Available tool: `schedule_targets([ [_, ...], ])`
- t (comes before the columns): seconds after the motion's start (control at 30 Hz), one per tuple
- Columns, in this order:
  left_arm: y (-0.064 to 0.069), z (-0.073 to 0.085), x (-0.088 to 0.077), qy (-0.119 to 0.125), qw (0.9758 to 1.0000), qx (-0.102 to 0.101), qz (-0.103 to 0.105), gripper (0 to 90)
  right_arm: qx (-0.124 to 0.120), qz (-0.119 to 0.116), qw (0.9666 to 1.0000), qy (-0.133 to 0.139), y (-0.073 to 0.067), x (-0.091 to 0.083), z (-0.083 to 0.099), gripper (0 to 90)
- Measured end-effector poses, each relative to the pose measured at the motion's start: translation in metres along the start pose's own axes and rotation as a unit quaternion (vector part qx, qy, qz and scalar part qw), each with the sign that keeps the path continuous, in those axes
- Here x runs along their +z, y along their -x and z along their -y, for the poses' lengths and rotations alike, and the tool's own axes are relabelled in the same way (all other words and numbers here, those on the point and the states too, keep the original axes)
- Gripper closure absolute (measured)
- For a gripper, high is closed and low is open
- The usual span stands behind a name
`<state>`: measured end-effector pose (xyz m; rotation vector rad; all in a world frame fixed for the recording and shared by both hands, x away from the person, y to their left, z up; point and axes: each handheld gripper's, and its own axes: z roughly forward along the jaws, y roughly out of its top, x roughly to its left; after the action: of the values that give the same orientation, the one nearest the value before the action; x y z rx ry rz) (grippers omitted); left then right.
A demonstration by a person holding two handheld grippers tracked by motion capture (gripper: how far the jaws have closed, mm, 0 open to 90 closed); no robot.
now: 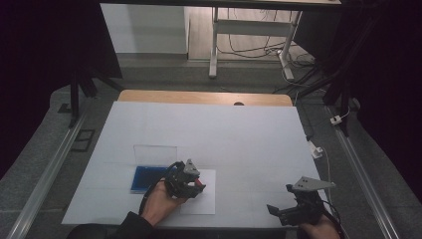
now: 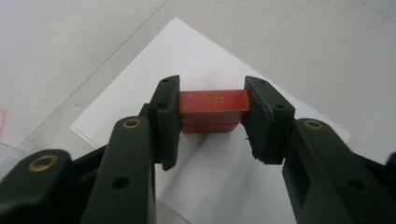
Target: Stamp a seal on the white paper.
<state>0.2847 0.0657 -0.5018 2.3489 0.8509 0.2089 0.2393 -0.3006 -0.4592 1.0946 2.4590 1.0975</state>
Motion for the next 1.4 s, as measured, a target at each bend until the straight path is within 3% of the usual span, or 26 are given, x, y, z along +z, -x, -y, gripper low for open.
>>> schedule_targets([
  [0.33,0.001,-0.002,-0.01,0.018,0.9998,0.002,0.003,58.1,0.0,0.0,1.0,-0.001,0.0,0.0,0.0,0.4],
  [0.53,-0.002,-0.003,-0.019,0.039,0.999,0.005,0.021,58.1,-0.001,0.001,1.0,-0.001,0.0,0.0,0.0,0.4],
  [0.87,-0.006,-0.002,-0.027,0.039,0.9991,0.01,0.017,58.1,0.0,0.001,1.0,0.0,0.0,-0.001,0.0,0.4],
  [1.4,-0.018,0.008,-0.046,0.049,0.9987,-0.012,0.007,58.1,0.003,0.0,1.0,0.004,0.001,-0.001,0.0,0.4],
])
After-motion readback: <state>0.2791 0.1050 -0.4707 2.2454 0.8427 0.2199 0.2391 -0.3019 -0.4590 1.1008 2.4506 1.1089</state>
